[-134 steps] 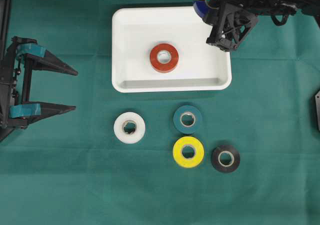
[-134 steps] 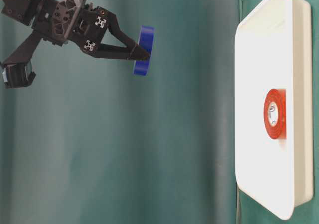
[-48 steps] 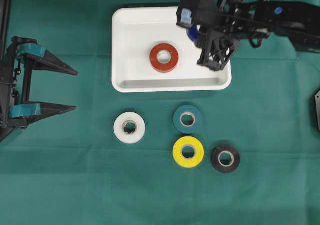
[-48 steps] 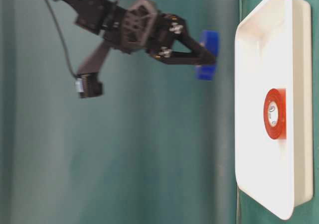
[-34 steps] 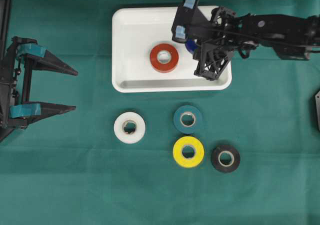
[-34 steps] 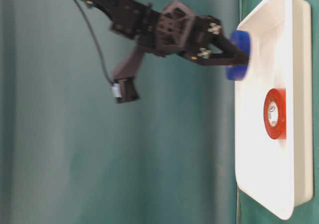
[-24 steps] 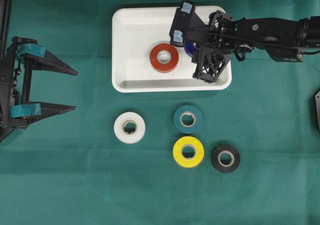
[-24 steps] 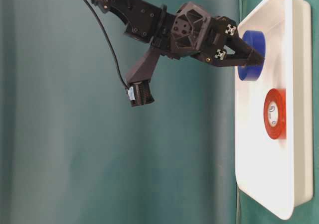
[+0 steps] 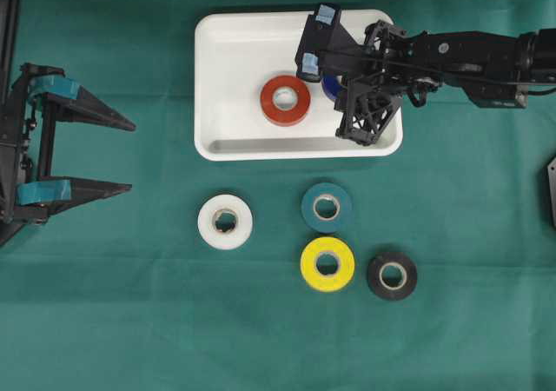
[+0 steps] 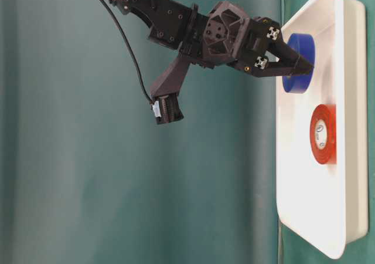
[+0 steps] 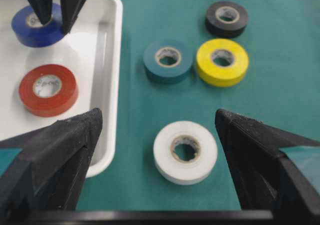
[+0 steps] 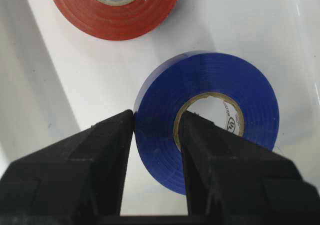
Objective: Pick up the tape from a random location and place it into the white case.
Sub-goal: 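Lower the blue tape roll into the tray beside the red roll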
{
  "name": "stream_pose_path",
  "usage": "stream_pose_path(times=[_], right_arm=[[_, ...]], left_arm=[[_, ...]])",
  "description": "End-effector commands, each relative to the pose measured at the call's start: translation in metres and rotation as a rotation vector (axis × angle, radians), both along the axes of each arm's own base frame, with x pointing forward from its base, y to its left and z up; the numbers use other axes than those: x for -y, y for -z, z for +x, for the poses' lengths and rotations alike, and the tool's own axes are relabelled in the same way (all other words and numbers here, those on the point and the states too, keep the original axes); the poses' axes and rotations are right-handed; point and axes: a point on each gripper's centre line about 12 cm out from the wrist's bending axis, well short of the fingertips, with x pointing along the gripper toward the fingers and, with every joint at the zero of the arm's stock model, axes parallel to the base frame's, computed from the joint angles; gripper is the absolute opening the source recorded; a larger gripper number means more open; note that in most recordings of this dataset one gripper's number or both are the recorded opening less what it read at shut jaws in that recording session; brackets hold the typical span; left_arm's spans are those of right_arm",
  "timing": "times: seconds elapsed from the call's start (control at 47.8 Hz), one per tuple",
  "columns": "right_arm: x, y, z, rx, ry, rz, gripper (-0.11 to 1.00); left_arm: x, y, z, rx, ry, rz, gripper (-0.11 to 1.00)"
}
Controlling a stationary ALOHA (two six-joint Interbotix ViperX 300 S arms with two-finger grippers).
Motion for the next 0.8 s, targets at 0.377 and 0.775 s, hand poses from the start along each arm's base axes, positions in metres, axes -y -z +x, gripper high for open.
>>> stream_pose_path(times=[0.377,0.775], right_arm=[[0.001,-0.015,0.005,0.039,-0.012,-0.025,0.88],[-0.001,-0.075,-0.008,0.112,0.001,-0.058,0.86]], left_arm=[[0.001,-0.006,0.002,0.017,0.002,-0.003,0.96],[0.001,-0.006,0.002,0.017,0.003,-0.001,0.96]])
